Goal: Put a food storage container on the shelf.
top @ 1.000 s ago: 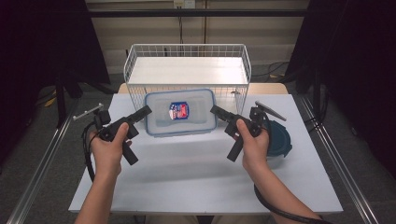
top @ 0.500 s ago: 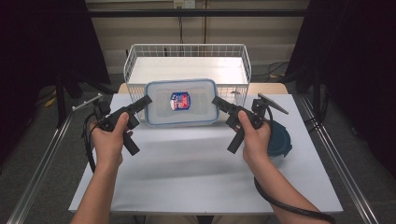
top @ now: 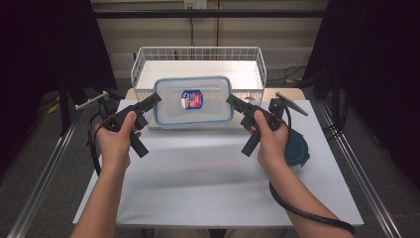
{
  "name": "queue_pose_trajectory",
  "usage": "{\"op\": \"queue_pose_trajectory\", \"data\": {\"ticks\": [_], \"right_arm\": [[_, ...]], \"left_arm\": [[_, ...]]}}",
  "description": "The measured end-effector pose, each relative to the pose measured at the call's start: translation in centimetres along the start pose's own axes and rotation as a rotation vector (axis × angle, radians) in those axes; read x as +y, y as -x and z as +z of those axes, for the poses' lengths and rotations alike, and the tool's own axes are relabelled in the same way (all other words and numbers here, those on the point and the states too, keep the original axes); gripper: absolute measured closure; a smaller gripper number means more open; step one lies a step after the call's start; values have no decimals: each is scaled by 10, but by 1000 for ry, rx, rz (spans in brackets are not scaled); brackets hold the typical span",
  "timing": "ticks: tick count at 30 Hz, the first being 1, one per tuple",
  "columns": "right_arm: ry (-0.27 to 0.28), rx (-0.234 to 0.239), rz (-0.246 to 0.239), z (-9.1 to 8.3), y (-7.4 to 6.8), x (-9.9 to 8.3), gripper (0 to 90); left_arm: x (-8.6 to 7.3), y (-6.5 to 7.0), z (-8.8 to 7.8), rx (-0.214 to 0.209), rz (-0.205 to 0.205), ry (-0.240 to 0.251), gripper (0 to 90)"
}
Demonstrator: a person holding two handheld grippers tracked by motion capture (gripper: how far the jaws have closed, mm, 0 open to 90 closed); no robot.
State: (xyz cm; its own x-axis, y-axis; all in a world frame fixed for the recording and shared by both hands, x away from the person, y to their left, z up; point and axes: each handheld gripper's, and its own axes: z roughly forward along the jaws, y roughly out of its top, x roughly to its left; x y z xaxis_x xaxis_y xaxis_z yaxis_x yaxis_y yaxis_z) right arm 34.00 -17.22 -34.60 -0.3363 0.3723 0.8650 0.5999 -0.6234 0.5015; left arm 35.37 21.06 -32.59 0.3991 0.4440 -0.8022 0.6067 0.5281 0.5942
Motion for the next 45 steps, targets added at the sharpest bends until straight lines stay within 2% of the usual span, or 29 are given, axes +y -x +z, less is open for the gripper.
{"op": "queue_pose_trajectory", "data": {"ticks": [1, 3, 4, 9, 10, 13, 21, 22, 25, 28, 29, 31, 32, 35, 37, 38, 39, 41, 42, 45], "right_arm": [[-3, 1, 5, 0, 0, 1, 592], [8, 6, 5, 1, 0, 2, 592], [9, 3, 3, 1, 1, 3, 592], [16, 10, 1, 3, -1, 8, 595], [17, 9, 2, 3, -1, 9, 595], [24, 11, 7, 4, -2, 11, 596], [39, 20, 8, 8, -2, 18, 596], [42, 19, 8, 9, -2, 19, 596], [53, 20, 3, 11, -1, 21, 596], [60, 21, 14, 12, -1, 24, 596], [64, 19, 13, 13, 0, 25, 596], [74, 21, 19, 15, 1, 26, 596], [75, 21, 22, 15, 2, 27, 596], [81, 22, 28, 18, 3, 31, 596], [84, 25, 26, 20, 3, 33, 596], [86, 26, 25, 22, 3, 34, 597], [86, 28, 28, 23, 3, 35, 597], [88, 31, 35, 25, 3, 38, 598], [93, 32, 30, 27, 4, 40, 598], [100, 30, 36, 29, 4, 45, 598]], "left_arm": [[0, 0, 2, -7, -17, 7, 576], [0, 0, 3, -8, -20, 9, 576], [1, -1, 4, -11, -8, 0, 576], [4, 0, 7, -22, -32, 19, 577], [5, -1, 7, -23, -19, 5, 577], [7, 0, 10, -29, -35, 20, 579], [16, 1, 18, -37, -24, 21, 583], [17, 2, 20, -41, -38, 35, 584], [19, 1, 23, -45, -36, 34, 585], [20, 0, 28, -57, -51, 61, 589], [21, 0, 28, -57, -47, 45, 590], [22, -1, 32, -57, -52, 60, 591], [23, -2, 32, -59, -38, 42, 590], [26, -2, 36, -61, -43, 54, 591], [28, -3, 38, -63, -27, 50, 591], [29, -1, 40, -63, -56, 69, 591], [31, -3, 40, -62, -40, 55, 591], [33, -3, 43, -59, -39, 62, 591], [34, -1, 46, -63, -53, 74, 592], [38, 0, 50, -62, -38, 72, 593]]}}
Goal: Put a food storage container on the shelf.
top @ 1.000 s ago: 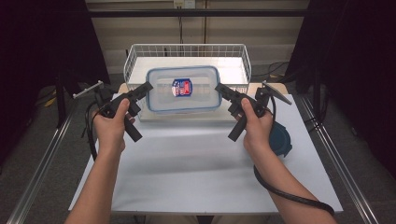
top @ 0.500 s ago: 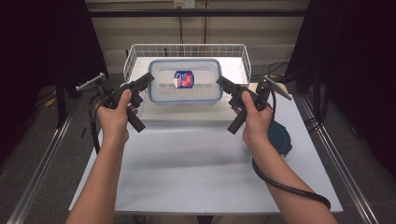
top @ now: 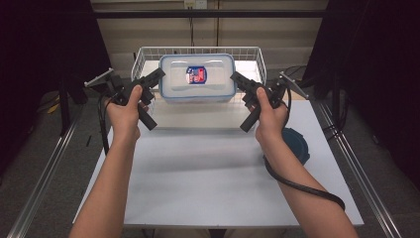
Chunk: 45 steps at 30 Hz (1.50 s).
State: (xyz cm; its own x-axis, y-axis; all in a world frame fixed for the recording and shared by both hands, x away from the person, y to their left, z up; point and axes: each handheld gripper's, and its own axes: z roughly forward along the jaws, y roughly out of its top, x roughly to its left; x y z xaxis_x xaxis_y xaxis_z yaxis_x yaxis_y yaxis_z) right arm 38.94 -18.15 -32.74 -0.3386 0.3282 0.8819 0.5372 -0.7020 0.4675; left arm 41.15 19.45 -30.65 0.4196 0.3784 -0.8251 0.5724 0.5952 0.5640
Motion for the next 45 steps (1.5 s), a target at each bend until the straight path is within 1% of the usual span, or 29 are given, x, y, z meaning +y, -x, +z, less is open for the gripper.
{"op": "queue_pose_trajectory", "data": {"ticks": [3, 4, 5, 6, 7, 8, 9, 11, 12, 13, 15, 17, 18, 19, 21, 22, 24, 26, 27, 28, 31, 32, 34, 35, 36, 38, 43, 44, 45], "right_arm": [[10, 4, 9, 3, -1, 4, 598], [12, 3, 1, 4, 0, 4, 598], [16, 0, 0, 4, 1, 5, 598], [21, 3, 11, 6, 1, 6, 598], [19, 3, 6, 6, 1, 6, 598], [18, 2, 11, 7, 2, 6, 598], [21, 2, 19, 8, 2, 7, 598], [24, 1, 17, 10, 2, 7, 598], [27, 2, 18, 11, 2, 7, 598], [25, -4, 12, 11, 3, 7, 598], [24, -6, 20, 12, 3, 8, 598], [30, -9, 16, 14, 3, 9, 598], [27, -11, 24, 15, 2, 10, 598], [24, -15, 15, 16, 3, 11, 598], [31, -13, 18, 18, 2, 12, 598], [27, -15, 20, 19, 2, 13, 598], [30, -16, 20, 20, 2, 13, 598], [38, -13, 20, 23, 3, 15, 598], [38, -16, 22, 24, 3, 15, 598], [46, -14, 25, 25, 3, 15, 598], [51, -19, 29, 27, 4, 16, 598], [53, -17, 30, 28, 4, 16, 597], [59, -19, 27, 30, 5, 16, 598], [60, -22, 36, 31, 5, 17, 598], [65, -23, 24, 32, 6, 17, 597], [68, -29, 25, 34, 6, 19, 598], [72, -34, 22, 39, 6, 20, 595], [72, -34, 22, 39, 6, 20, 595], [73, -38, 25, 41, 6, 21, 594]], "left_arm": [[3, 0, 4, -3, -1, 2, 593], [4, -1, 5, -3, 4, -8, 593], [5, 0, 7, 0, -5, 5, 593], [6, -1, 7, 0, 3, -5, 593], [6, -2, 8, -1, 4, -6, 593], [6, -1, 10, -1, -7, 10, 593], [8, -2, 9, -1, -9, -3, 593], [9, -4, 10, -4, -3, 0, 594], [9, -4, 12, -4, -13, 16, 594], [10, -5, 12, -2, -12, 6, 595], [10, -7, 14, 0, -11, 17, 595], [11, -8, 15, -7, -18, 8, 595], [11, -8, 15, -7, -18, 8, 595], [12, -9, 17, -3, -13, 9, 595], [13, -9, 19, -3, -18, 26, 595], [14, -10, 20, -1, -13, 17, 595], [15, -9, 21, -6, -19, 23, 595], [17, -10, 24, -4, -17, 42, 595], [18, -11, 24, 1, -7, 30, 595], [18, -10, 26, -2, -19, 47, 596], [19, -13, 28, -7, -20, 43, 597], [19, -14, 29, -10, -23, 56, 597], [20, -16, 31, -7, -27, 54, 598], [19, -17, 32, -8, -29, 68, 598], [20, -17, 34, -6, -40, 70, 598], [21, -19, 35, -8, -41, 62, 598], [24, -20, 38, -2, -50, 73, 599], [24, -20, 38, -2, -50, 73, 599], [26, -21, 39, 1, -34, 64, 598]]}}
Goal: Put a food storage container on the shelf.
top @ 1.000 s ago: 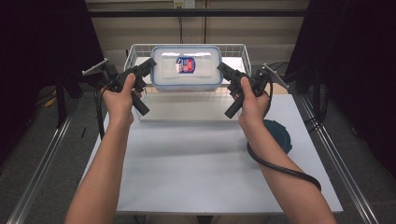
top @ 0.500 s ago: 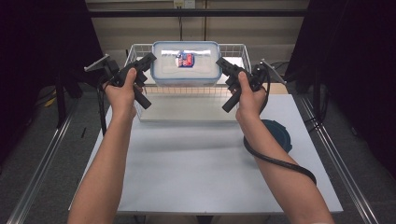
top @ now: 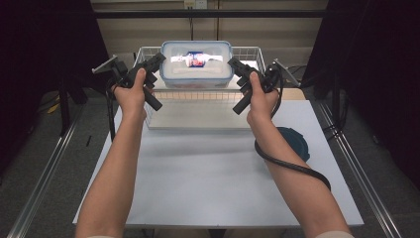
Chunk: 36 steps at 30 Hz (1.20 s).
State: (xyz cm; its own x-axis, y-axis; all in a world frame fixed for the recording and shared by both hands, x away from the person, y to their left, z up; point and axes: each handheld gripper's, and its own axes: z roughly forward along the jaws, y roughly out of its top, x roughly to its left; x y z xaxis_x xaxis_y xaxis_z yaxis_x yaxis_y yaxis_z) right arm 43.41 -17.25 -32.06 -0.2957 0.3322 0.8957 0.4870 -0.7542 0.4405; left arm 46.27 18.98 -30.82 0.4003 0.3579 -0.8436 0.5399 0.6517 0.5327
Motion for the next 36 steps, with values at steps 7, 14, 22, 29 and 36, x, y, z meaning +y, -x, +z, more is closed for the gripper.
{"op": "queue_pose_trajectory", "data": {"ticks": [7, 14, 22, 29, 36], "right_arm": [[11, -16, -3, 6, 3, 2, 592], [24, -37, 2, 12, 7, 2, 591], [25, -53, 9, 21, 12, 2, 589], [45, -79, -2, 27, 15, 6, 586], [38, -95, -19, 29, 15, 8, 584]], "left_arm": [[-1, -4, 7, 10, -17, 26, 599], [2, -11, 13, 20, -18, 19, 598], [5, -18, 21, 35, -29, 41, 598], [5, -21, 28, 47, -35, 31, 597], [4, -25, 32, 84, -26, 12, 586]]}}
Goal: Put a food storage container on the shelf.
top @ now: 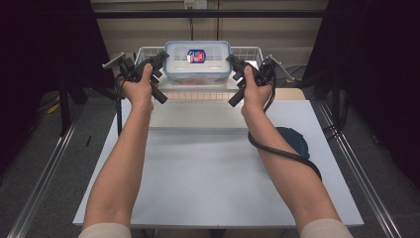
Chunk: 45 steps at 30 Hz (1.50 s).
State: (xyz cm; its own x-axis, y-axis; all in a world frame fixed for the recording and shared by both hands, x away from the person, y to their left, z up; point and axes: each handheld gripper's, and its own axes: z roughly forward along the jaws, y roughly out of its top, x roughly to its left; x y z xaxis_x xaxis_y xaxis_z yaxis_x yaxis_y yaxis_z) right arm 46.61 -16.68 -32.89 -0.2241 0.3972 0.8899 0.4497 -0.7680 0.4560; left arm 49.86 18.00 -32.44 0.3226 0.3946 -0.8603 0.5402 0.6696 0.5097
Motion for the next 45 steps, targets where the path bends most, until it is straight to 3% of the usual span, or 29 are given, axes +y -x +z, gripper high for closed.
{"op": "queue_pose_trajectory", "data": {"ticks": [1, 10, 15, 21, 28, 32, 39, 42, 45], "right_arm": [[3, -2, 4, 0, 0, 0, 584], [5, -34, -12, 5, 0, -2, 566], [11, -45, -24, 10, 1, -2, 556], [13, -52, -34, 15, 0, -4, 554], [2, -58, -50, 17, -2, -4, 548], [-6, -62, -63, 16, -2, -6, 496], [9, -24, -116, 9, -9, -5, 418], [0, -25, -145, 6, -13, -8, 388], [1, -16, -144, 2, -13, -10, 370]], "left_arm": [[-1, -1, 2, -2, -7, 25, 584], [-1, -4, 6, 31, 1, 18, 576], [0, -6, 8, 27, 2, 22, 575], [7, -6, 11, 59, 24, 10, 576], [9, -8, 16, 66, 45, 26, 570], [8, -6, 20, 91, 77, 25, 552], [9, -1, 17, 64, 103, 47, 464], [9, 3, 12, 56, 126, 29, 432], [8, 6, 7, 47, 121, 24, 410]]}}
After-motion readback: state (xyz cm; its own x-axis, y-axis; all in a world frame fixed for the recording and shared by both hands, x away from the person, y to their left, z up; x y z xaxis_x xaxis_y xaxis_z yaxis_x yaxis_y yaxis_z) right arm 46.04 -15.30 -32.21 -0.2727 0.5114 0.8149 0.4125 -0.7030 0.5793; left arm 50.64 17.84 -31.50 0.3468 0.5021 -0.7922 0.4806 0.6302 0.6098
